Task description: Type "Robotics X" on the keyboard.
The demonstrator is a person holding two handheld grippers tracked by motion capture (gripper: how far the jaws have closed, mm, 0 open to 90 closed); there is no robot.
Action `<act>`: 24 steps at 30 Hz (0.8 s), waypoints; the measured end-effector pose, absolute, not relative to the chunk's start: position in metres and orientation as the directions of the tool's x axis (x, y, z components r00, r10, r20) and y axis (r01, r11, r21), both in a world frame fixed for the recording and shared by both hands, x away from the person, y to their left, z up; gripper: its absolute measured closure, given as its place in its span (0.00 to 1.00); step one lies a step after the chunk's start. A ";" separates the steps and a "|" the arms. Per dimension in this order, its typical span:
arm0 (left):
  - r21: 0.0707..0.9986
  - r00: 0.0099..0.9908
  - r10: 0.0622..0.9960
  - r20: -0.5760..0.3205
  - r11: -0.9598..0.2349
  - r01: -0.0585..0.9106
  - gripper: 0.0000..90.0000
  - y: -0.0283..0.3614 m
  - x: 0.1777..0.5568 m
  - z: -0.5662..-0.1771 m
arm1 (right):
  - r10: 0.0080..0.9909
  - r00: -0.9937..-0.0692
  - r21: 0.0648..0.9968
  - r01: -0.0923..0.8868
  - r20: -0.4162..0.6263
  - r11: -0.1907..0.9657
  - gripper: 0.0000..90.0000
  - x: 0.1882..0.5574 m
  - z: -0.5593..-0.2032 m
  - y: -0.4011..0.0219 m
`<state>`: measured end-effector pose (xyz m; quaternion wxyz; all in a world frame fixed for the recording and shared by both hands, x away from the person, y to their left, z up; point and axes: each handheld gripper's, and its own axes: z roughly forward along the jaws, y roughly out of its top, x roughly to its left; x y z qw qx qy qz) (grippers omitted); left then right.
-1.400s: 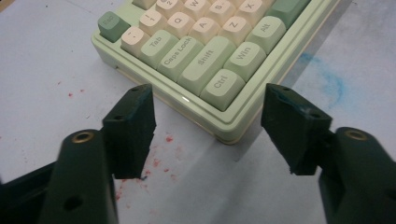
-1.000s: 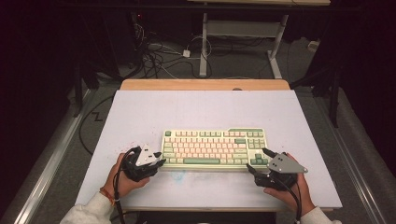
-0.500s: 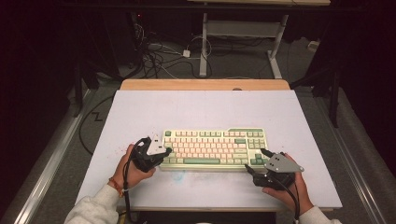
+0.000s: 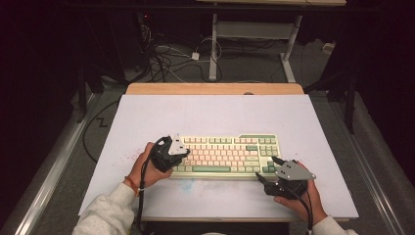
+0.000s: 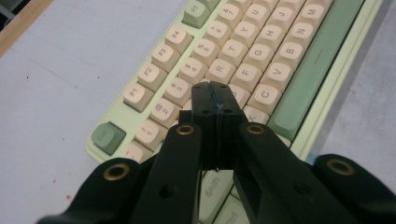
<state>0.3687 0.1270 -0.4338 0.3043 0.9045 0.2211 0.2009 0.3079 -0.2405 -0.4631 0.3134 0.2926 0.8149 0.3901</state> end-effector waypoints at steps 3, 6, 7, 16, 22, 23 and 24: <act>0.636 0.828 0.512 0.229 -0.723 0.271 0.97 0.120 0.372 -0.433 | 0.722 -0.632 0.820 0.231 -0.282 0.523 0.28 0.307 -0.463 -0.240; 0.630 0.831 0.506 0.230 -0.728 0.269 0.97 0.111 0.377 -0.434 | 0.722 -0.634 0.820 0.236 -0.277 0.521 0.28 0.308 -0.463 -0.240; 0.627 0.833 0.503 0.229 -0.731 0.269 0.98 0.110 0.378 -0.434 | 0.722 -0.635 0.819 0.238 -0.275 0.522 0.28 0.308 -0.464 -0.240; 0.622 0.843 0.495 0.212 -0.733 0.274 0.97 0.086 0.393 -0.435 | 0.721 -0.640 0.812 0.255 -0.265 0.525 0.28 0.311 -0.467 -0.241; 0.602 0.854 0.478 0.206 -0.750 0.274 0.97 0.073 0.398 -0.439 | 0.711 -0.648 0.805 0.250 -0.274 0.538 0.28 0.310 -0.468 -0.239; 0.600 0.856 0.476 0.203 -0.751 0.275 0.98 0.072 0.399 -0.440 | 0.709 -0.649 0.804 0.249 -0.274 0.539 0.28 0.310 -0.468 -0.239; 0.596 0.859 0.472 0.200 -0.754 0.276 0.97 0.071 0.400 -0.440 | 0.709 -0.649 0.804 0.250 -0.275 0.540 0.28 0.310 -0.468 -0.239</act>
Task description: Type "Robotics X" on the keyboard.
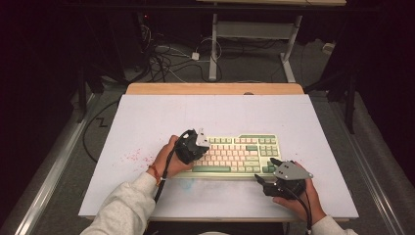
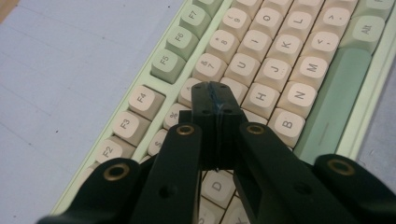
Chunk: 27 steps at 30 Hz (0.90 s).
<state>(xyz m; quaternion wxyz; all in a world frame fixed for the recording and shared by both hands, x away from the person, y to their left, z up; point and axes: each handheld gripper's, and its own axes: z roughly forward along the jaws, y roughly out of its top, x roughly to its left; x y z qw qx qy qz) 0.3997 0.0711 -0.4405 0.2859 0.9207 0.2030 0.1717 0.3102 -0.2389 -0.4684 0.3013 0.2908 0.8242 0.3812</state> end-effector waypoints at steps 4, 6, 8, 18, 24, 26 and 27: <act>0.584 0.861 0.469 0.197 -0.762 0.282 0.97 0.069 0.402 -0.443 | 0.705 -0.653 0.801 0.248 -0.278 0.545 0.28 0.310 -0.469 -0.238; 0.581 0.861 0.469 0.197 -0.763 0.283 0.97 0.069 0.403 -0.444 | 0.702 -0.654 0.799 0.247 -0.280 0.549 0.28 0.310 -0.469 -0.238; 0.575 0.861 0.470 0.194 -0.765 0.288 0.97 0.067 0.404 -0.446 | 0.700 -0.656 0.796 0.245 -0.283 0.553 0.28 0.310 -0.469 -0.238; 0.574 0.866 0.456 0.206 -0.773 0.270 0.96 0.065 0.404 -0.443 | 0.696 -0.656 0.790 0.244 -0.293 0.562 0.28 0.310 -0.469 -0.237; 0.614 0.857 0.472 0.207 -0.745 0.261 0.92 0.072 0.402 -0.436 | 0.701 -0.652 0.792 0.249 -0.289 0.558 0.28 0.311 -0.469 -0.239; 0.625 0.851 0.481 0.209 -0.735 0.262 0.89 0.074 0.401 -0.435 | 0.703 -0.650 0.791 0.250 -0.290 0.558 0.29 0.311 -0.469 -0.239; 0.630 0.850 0.484 0.207 -0.731 0.263 0.89 0.075 0.401 -0.434 | 0.703 -0.650 0.791 0.251 -0.290 0.558 0.29 0.310 -0.469 -0.239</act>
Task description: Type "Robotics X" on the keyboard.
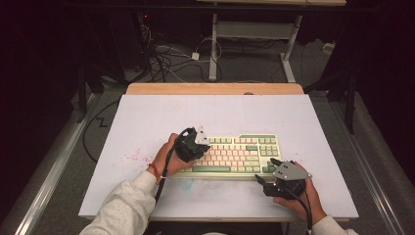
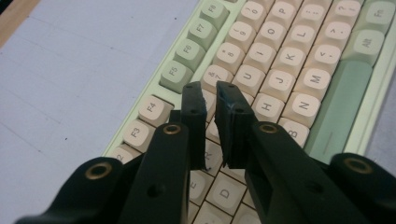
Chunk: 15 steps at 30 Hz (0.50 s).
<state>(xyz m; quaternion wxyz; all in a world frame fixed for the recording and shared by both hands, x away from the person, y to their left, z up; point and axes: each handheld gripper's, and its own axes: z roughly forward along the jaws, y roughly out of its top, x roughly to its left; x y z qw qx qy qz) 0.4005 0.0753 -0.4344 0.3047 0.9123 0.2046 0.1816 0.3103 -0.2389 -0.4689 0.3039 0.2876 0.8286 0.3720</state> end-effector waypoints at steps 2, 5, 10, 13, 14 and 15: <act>0.640 0.847 0.488 0.213 -0.725 0.256 0.86 0.077 0.399 -0.433 | 0.702 -0.649 0.789 0.250 -0.293 0.561 0.29 0.309 -0.469 -0.239; 0.657 0.847 0.486 0.214 -0.714 0.243 0.83 0.081 0.396 -0.429 | 0.701 -0.649 0.791 0.244 -0.297 0.561 0.29 0.308 -0.468 -0.239; 0.689 0.840 0.488 0.237 -0.694 0.209 0.69 0.089 0.386 -0.424 | 0.700 -0.650 0.793 0.242 -0.296 0.560 0.29 0.308 -0.467 -0.239; 0.713 0.832 0.498 0.244 -0.674 0.194 0.58 0.091 0.380 -0.421 | 0.699 -0.651 0.794 0.239 -0.296 0.559 0.29 0.307 -0.467 -0.238; 0.720 0.826 0.504 0.251 -0.668 0.189 0.54 0.092 0.378 -0.420 | 0.698 -0.652 0.793 0.239 -0.296 0.560 0.29 0.307 -0.466 -0.238; 0.725 0.822 0.510 0.254 -0.663 0.188 0.50 0.093 0.376 -0.419 | 0.697 -0.652 0.793 0.238 -0.298 0.561 0.29 0.307 -0.466 -0.238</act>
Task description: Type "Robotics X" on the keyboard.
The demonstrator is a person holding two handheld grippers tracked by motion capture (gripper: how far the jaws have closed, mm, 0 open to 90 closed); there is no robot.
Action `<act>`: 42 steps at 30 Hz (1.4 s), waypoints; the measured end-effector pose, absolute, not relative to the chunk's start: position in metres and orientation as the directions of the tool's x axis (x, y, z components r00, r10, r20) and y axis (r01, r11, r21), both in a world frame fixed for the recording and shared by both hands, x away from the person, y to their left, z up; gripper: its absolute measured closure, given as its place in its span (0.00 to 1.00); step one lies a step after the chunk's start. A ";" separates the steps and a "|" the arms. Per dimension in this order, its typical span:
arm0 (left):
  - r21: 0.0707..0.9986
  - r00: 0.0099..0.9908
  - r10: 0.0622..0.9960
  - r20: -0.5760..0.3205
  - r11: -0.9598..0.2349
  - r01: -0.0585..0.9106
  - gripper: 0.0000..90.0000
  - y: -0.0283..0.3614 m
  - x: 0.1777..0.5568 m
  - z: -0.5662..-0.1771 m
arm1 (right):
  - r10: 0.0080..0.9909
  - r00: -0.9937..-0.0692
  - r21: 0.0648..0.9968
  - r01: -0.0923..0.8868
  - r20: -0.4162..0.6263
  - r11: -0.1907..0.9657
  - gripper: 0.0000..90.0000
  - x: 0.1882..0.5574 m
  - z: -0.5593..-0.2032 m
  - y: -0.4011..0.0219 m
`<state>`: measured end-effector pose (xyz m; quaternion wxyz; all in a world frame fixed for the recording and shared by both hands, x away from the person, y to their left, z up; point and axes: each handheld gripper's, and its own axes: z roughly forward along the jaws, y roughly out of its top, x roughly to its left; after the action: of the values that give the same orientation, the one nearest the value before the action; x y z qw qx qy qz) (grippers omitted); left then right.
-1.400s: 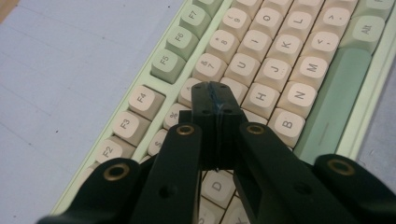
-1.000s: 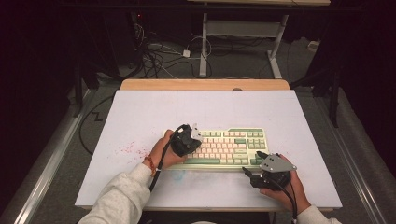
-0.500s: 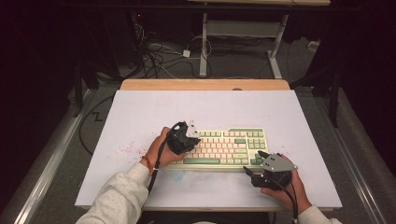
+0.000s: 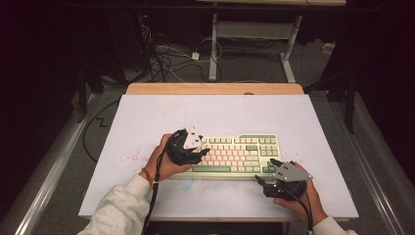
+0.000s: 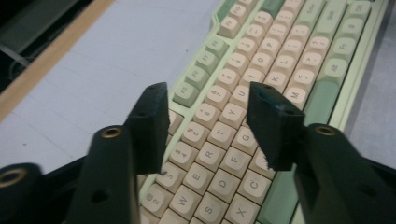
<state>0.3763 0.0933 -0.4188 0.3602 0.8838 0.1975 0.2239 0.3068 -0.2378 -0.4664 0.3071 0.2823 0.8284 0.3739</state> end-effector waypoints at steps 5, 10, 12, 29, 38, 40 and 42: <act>0.759 0.806 0.526 0.273 -0.632 0.155 0.31 0.101 0.367 -0.414 | 0.698 -0.652 0.794 0.240 -0.295 0.559 0.29 0.307 -0.466 -0.238; 0.772 0.789 0.539 0.295 -0.621 0.135 0.24 0.109 0.360 -0.414 | 0.697 -0.655 0.793 0.241 -0.292 0.559 0.29 0.307 -0.466 -0.238; 0.775 0.788 0.540 0.295 -0.618 0.133 0.22 0.114 0.358 -0.415 | 0.698 -0.655 0.794 0.242 -0.291 0.557 0.29 0.307 -0.466 -0.238; 0.768 0.710 0.611 0.350 -0.621 0.157 0.21 0.166 0.331 -0.435 | 0.708 -0.651 0.802 0.251 -0.274 0.541 0.29 0.309 -0.464 -0.238; 0.738 0.690 0.637 0.344 -0.637 0.221 0.21 0.183 0.325 -0.452 | 0.707 -0.652 0.799 0.255 -0.275 0.545 0.29 0.311 -0.466 -0.237; 0.732 0.686 0.642 0.342 -0.640 0.234 0.21 0.186 0.324 -0.456 | 0.707 -0.651 0.797 0.255 -0.277 0.547 0.29 0.311 -0.467 -0.237; 0.725 0.690 0.642 0.335 -0.643 0.246 0.21 0.189 0.322 -0.461 | 0.709 -0.651 0.798 0.260 -0.272 0.544 0.29 0.312 -0.467 -0.238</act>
<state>0.3218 0.1890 -0.4606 0.3336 0.8565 0.2590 0.2965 0.3120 -0.2377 -0.4670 0.2981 0.2931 0.8266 0.3768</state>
